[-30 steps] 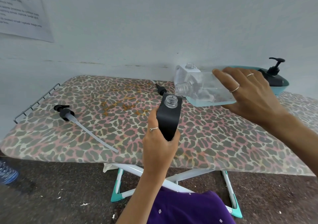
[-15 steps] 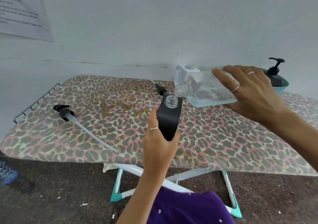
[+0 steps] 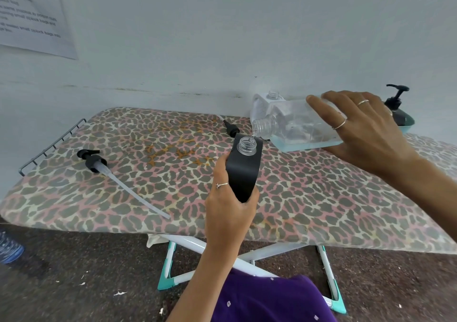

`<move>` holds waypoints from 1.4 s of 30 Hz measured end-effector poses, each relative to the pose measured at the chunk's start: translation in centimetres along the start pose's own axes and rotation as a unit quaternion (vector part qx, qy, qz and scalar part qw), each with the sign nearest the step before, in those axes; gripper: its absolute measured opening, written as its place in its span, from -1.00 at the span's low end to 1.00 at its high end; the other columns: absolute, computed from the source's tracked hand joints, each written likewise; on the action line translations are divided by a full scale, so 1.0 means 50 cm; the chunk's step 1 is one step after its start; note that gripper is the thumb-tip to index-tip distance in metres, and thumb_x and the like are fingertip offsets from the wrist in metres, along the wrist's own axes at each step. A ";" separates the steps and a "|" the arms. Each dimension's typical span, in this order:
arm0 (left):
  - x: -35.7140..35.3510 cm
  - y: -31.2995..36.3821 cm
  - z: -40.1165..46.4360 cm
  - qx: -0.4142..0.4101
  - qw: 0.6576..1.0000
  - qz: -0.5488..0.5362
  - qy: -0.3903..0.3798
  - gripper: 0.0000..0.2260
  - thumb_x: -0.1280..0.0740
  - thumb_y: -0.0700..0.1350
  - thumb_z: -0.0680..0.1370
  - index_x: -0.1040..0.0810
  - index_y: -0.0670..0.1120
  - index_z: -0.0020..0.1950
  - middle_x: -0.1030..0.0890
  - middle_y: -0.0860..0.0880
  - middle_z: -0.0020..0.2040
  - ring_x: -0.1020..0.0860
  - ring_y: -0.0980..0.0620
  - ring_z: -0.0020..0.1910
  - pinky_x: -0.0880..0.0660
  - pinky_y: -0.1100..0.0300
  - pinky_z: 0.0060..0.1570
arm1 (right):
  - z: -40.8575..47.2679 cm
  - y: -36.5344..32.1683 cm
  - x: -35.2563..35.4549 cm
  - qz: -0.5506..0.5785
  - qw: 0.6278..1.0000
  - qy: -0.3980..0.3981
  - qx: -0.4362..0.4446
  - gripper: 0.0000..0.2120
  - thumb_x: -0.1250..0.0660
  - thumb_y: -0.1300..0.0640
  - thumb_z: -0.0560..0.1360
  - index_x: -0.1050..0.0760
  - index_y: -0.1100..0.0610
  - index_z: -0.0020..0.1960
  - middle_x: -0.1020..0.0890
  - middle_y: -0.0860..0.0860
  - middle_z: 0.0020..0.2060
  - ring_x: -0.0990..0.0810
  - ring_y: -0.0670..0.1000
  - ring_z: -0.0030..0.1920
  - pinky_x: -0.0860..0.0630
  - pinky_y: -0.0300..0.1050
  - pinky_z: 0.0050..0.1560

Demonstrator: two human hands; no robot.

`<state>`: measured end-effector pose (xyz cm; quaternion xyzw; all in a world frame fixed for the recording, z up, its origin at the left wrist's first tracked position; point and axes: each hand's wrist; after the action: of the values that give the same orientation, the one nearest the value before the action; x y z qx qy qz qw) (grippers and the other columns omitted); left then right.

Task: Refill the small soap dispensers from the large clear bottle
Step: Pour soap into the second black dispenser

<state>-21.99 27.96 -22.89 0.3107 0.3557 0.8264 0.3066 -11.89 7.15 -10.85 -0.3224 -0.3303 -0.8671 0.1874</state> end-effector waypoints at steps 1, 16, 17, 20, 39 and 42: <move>0.000 0.000 0.000 -0.001 1.000 0.000 0.001 -0.36 -0.47 -0.16 0.43 -0.17 0.08 0.36 -0.57 -0.09 0.07 -0.61 0.03 -0.10 -0.56 0.36 -0.26 | 0.000 0.001 0.000 0.000 1.000 -0.001 -0.001 -0.12 -0.62 0.11 0.23 -0.24 0.16 0.41 -0.53 0.31 0.15 -0.54 0.36 0.08 -0.44 0.28 0.04; 0.002 0.005 0.000 -0.016 1.000 -0.007 0.008 -0.36 -0.47 -0.20 0.42 -0.19 0.04 0.37 -0.53 0.00 0.03 -0.57 0.11 -0.13 -0.46 0.54 -0.26 | 0.002 0.007 0.007 -0.004 1.000 -0.001 0.005 -0.14 -0.61 0.11 0.23 -0.25 0.16 0.40 -0.53 0.32 0.14 -0.55 0.37 0.07 -0.45 0.29 0.03; 0.002 0.005 0.000 -0.017 1.000 -0.006 0.010 -0.35 -0.48 -0.20 0.41 -0.20 0.03 0.37 -0.51 0.03 0.03 -0.56 0.12 -0.13 -0.45 0.56 -0.26 | 0.003 0.007 0.008 -0.004 1.000 -0.002 0.006 -0.14 -0.61 0.11 0.23 -0.25 0.16 0.41 -0.53 0.32 0.14 -0.54 0.37 0.07 -0.45 0.29 0.03; 0.001 0.006 0.001 -0.016 1.000 -0.004 0.011 -0.35 -0.48 -0.20 0.41 -0.20 0.03 0.36 -0.48 0.07 0.02 -0.55 0.14 -0.14 -0.44 0.56 -0.27 | 0.004 0.007 0.007 -0.007 1.000 -0.006 0.007 -0.12 -0.62 0.14 0.22 -0.24 0.16 0.41 -0.52 0.32 0.15 -0.54 0.37 0.08 -0.44 0.29 0.03; 0.001 0.002 0.000 -0.008 1.000 0.000 0.005 -0.34 -0.47 -0.17 0.41 -0.17 0.09 0.36 -0.57 -0.05 0.06 -0.58 0.08 -0.11 -0.51 0.48 -0.23 | 0.004 0.011 0.006 -0.007 1.000 -0.001 0.014 -0.13 -0.61 0.19 0.22 -0.24 0.16 0.41 -0.52 0.31 0.15 -0.54 0.37 0.08 -0.44 0.28 0.03; 0.001 0.002 0.000 -0.001 1.000 -0.006 0.003 -0.34 -0.48 -0.18 0.41 -0.17 0.10 0.36 -0.52 0.04 0.04 -0.56 0.12 -0.11 -0.50 0.50 -0.23 | 0.004 0.013 0.008 -0.006 1.000 -0.001 0.014 -0.14 -0.61 0.16 0.24 -0.24 0.16 0.41 -0.52 0.31 0.15 -0.54 0.37 0.08 -0.44 0.28 0.03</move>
<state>-22.04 27.94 -22.78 0.3059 0.3578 0.8256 0.3113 -11.75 6.79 -10.15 -0.3185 -0.3447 -0.8632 0.1859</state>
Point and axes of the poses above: each hand's wrist, its own z-axis towards the middle knuckle, its own x-axis out of the back of the hand, y = z × x
